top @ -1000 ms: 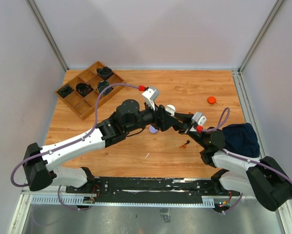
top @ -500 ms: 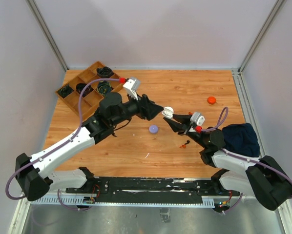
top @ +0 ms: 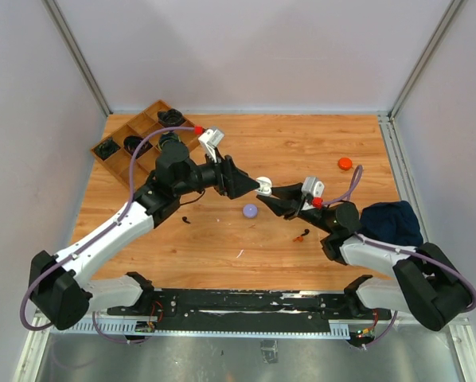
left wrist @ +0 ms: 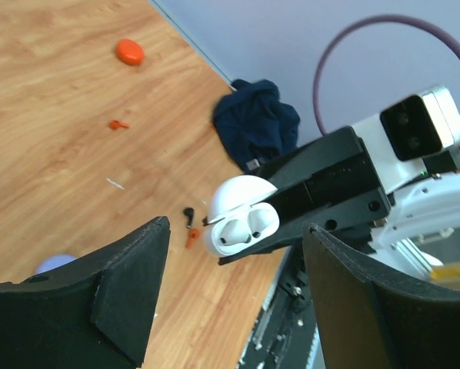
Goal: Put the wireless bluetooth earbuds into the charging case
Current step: Close the charging case.
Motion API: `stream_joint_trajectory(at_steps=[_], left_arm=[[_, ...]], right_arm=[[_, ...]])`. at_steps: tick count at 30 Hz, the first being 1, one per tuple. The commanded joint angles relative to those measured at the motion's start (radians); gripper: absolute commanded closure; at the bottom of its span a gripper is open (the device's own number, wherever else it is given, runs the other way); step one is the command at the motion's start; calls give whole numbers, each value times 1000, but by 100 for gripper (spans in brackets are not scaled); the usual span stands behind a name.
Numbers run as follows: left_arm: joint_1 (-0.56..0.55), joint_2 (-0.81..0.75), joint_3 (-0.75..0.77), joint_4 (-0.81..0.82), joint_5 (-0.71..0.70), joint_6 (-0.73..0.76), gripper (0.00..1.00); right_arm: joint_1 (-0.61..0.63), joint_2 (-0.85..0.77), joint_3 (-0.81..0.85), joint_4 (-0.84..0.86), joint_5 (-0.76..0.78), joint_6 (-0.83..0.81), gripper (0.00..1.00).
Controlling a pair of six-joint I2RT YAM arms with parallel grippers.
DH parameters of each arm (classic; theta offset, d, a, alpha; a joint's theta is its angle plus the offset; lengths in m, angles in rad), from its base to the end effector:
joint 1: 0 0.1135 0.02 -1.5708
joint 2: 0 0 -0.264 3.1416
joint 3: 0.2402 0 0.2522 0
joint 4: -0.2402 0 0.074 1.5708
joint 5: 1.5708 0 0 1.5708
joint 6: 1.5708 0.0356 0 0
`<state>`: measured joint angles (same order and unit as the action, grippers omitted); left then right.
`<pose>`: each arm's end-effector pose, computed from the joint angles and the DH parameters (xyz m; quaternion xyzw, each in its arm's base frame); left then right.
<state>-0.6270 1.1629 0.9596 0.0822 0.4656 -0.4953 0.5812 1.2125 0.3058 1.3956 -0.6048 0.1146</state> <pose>0.2112 -0.1727 0.3524 0.2006 0.7168 -0.4895 0.4543 0.1701 0.1360 0.2533 -0.3620 0.4192 0.4232 0.7170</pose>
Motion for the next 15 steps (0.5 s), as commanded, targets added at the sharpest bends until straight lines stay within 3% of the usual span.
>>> stream_joint_trajectory(at_steps=[1,15], left_arm=[[17,37,-15,76,175,-41,25],[31,116,-35,212,308,-118,26]], right_arm=[[-9,25,45,42,-69,47,99],[-14,89,76,106,-134,127,99]])
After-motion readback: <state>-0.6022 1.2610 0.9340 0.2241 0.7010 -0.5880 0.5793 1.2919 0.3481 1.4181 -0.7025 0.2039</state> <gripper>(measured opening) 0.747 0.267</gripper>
